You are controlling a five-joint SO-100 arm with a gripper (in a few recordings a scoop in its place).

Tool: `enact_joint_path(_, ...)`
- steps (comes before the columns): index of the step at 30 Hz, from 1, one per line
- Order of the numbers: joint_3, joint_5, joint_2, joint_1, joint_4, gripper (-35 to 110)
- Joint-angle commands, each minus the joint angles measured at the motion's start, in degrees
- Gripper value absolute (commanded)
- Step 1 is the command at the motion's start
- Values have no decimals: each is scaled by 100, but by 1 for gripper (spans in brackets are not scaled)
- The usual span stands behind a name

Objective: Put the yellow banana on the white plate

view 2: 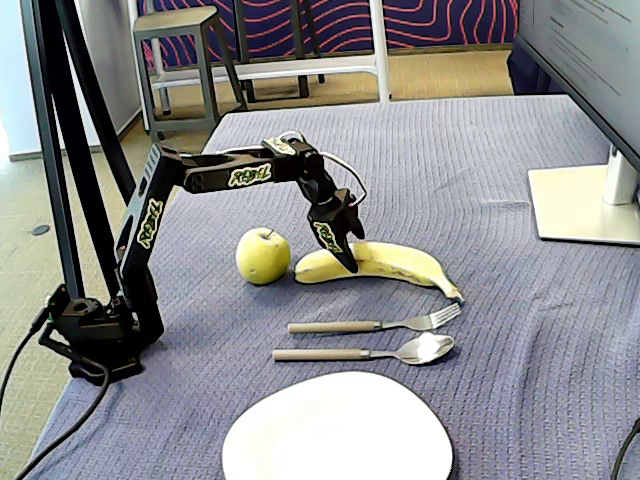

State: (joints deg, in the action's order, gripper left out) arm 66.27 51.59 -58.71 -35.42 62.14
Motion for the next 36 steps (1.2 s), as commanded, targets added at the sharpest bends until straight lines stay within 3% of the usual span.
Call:
enact_joint_path(1,-211,-44,-26,-79,-88,28)
enact_joint_path(17,-888,255,492,35,615,27)
enact_joint_path(24,-853,167,475,44,501,6)
enact_joint_path(36,-747,185,325,79,501,0)
